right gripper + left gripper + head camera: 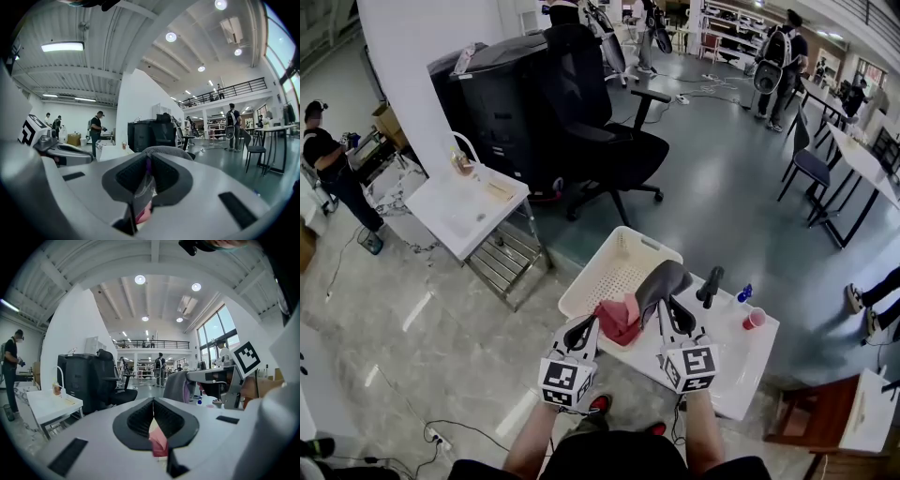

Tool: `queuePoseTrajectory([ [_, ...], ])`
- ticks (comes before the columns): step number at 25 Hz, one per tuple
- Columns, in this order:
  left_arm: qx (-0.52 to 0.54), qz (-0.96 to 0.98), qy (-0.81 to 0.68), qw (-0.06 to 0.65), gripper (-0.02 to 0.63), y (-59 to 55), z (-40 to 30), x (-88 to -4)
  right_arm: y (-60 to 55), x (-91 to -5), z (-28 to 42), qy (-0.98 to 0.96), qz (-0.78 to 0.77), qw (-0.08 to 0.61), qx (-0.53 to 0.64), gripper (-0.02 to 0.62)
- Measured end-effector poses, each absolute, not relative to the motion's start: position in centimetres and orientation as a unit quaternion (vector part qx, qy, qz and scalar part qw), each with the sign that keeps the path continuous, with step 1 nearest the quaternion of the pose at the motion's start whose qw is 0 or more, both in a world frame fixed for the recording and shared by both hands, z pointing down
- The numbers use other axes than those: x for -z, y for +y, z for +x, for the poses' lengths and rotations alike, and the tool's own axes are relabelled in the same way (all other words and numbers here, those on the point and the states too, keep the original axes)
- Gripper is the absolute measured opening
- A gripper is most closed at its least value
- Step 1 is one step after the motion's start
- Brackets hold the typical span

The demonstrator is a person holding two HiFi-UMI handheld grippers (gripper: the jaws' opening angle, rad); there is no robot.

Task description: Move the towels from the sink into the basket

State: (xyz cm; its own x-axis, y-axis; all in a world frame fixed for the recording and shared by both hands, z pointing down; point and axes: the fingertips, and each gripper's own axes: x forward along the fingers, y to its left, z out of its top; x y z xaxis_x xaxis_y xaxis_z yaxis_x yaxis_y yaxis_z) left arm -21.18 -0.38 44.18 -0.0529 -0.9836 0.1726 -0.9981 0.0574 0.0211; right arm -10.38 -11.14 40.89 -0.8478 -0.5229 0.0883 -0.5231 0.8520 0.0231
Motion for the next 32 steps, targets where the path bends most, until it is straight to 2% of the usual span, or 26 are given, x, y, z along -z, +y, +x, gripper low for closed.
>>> queuePoseTrajectory([
  [12,-0.044,0.651,-0.752,0.093,0.008,1.9,-24.6,-45.6,-9.3,-44.2,-15.1,-0.971,0.227,0.076,-0.023,0.057],
  [32,-0.076,0.643,-0.746,0.156,0.008,3.0,-25.0,-51.9,-7.8,-53.1,-16.3,-0.963,0.214,0.149,-0.071,0.057],
])
